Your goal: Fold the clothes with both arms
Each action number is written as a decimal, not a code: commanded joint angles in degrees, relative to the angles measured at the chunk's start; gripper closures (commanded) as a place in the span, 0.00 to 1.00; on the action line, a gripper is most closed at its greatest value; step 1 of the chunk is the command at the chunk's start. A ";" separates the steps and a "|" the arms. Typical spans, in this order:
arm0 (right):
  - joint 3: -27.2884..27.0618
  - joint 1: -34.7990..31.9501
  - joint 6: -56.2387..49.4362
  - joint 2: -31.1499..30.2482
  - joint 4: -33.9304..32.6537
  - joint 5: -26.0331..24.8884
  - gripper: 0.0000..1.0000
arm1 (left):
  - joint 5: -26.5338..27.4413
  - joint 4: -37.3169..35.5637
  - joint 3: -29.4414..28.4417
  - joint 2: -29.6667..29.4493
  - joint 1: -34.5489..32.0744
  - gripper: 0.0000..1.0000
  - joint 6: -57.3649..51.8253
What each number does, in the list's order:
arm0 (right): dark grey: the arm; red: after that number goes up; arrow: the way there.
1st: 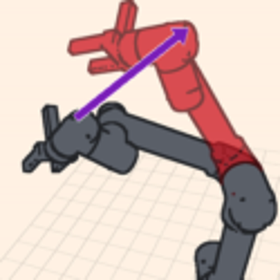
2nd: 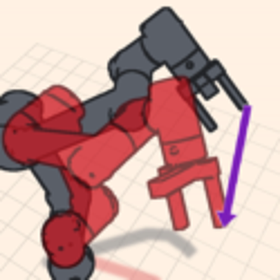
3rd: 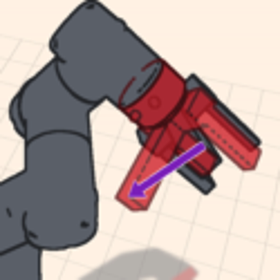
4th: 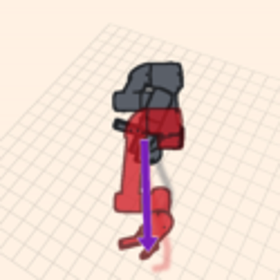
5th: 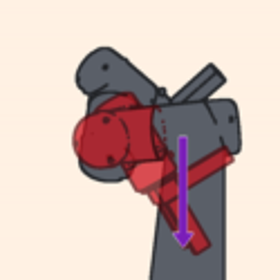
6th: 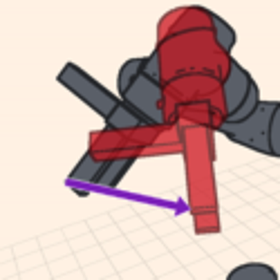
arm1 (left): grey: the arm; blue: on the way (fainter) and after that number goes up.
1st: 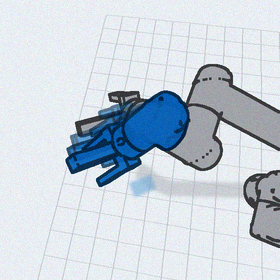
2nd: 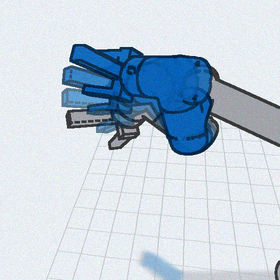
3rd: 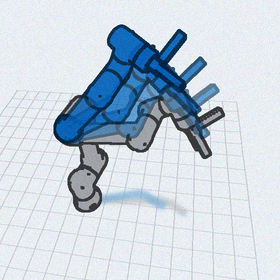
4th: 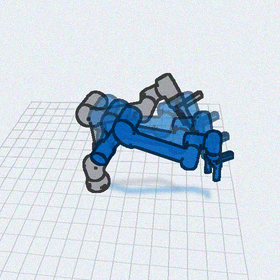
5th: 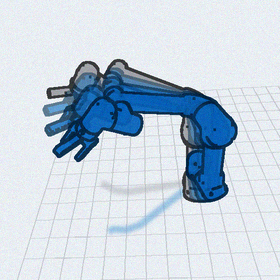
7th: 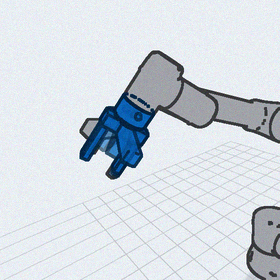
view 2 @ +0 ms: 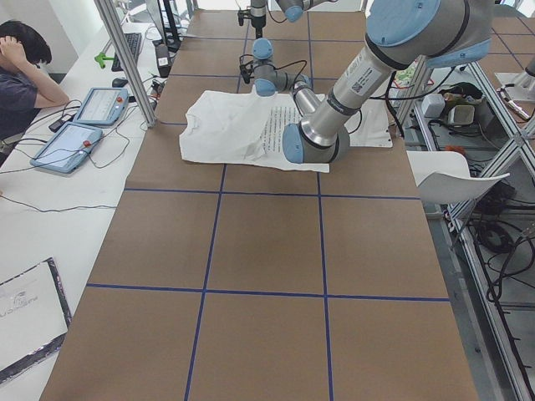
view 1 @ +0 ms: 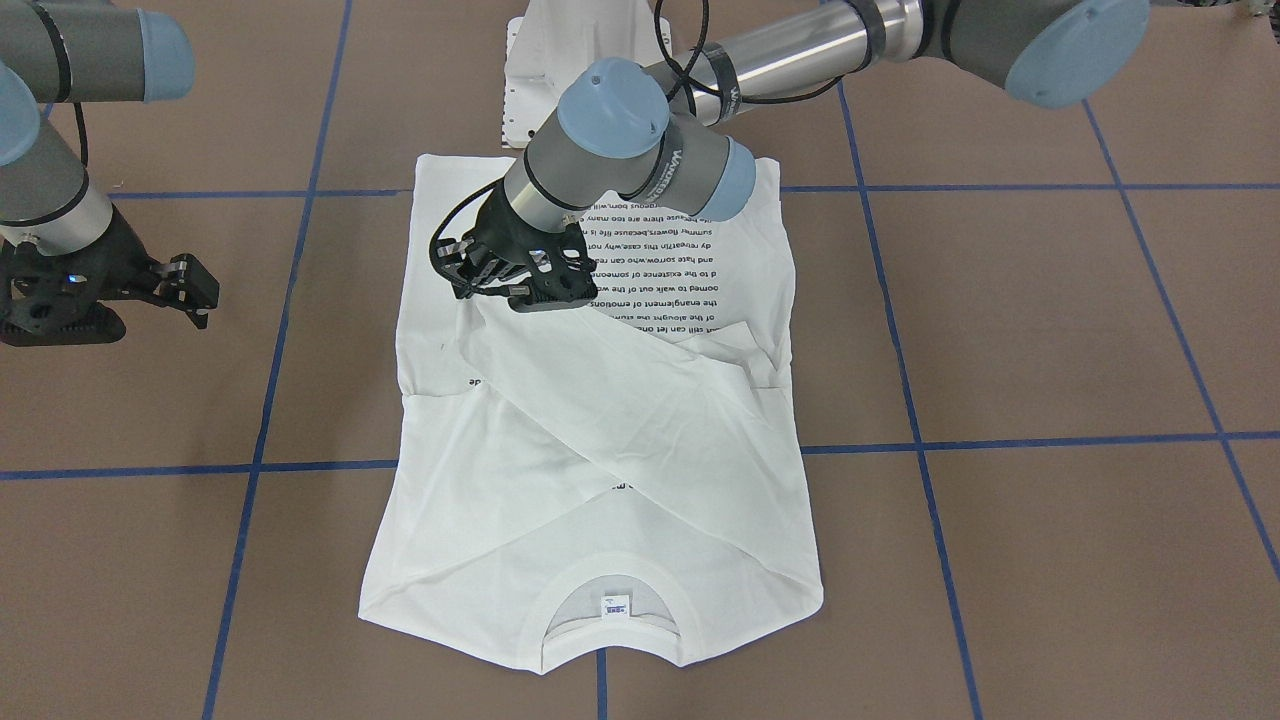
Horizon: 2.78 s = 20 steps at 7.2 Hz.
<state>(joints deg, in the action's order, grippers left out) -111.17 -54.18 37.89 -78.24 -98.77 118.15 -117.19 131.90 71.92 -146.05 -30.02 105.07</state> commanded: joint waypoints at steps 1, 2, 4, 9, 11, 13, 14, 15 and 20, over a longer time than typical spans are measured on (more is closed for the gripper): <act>0.34 -0.31 -0.01 0.01 0.07 -0.02 0.00 | 2.48 7.55 -3.52 -0.11 0.04 1.00 2.59; 0.34 -0.31 -0.01 0.01 0.07 -0.02 0.00 | 2.93 8.10 -3.97 -0.20 -0.04 1.00 2.51; 0.34 -0.31 -0.01 0.01 0.07 -0.02 0.00 | 3.37 8.11 -4.24 -0.20 0.04 1.00 2.51; 0.43 -0.31 -0.01 0.19 0.07 -0.02 0.00 | 4.17 12.07 -5.91 -0.12 0.04 0.00 0.76; -0.88 -0.22 0.69 0.37 0.16 0.06 0.00 | 3.82 10.84 -1.98 3.29 -0.13 0.00 0.14; -4.82 1.69 6.20 -0.16 0.16 0.33 0.00 | 3.90 4.02 6.00 9.69 -0.48 0.00 -6.33; -6.67 5.45 12.32 0.45 0.33 0.07 0.00 | 3.90 -1.68 12.31 13.90 -0.66 0.00 -11.94; -7.21 8.97 17.95 -0.07 5.81 -0.80 0.00 | 3.99 -5.91 21.42 20.56 -1.35 0.00 -16.08; -11.08 32.06 42.39 -5.33 15.78 -14.75 0.00 | 4.43 -18.70 42.50 35.12 -3.56 0.00 -20.43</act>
<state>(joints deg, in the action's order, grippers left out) -121.36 -28.83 74.11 -82.13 -84.58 107.65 -113.05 115.42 111.29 -112.19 -33.53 85.57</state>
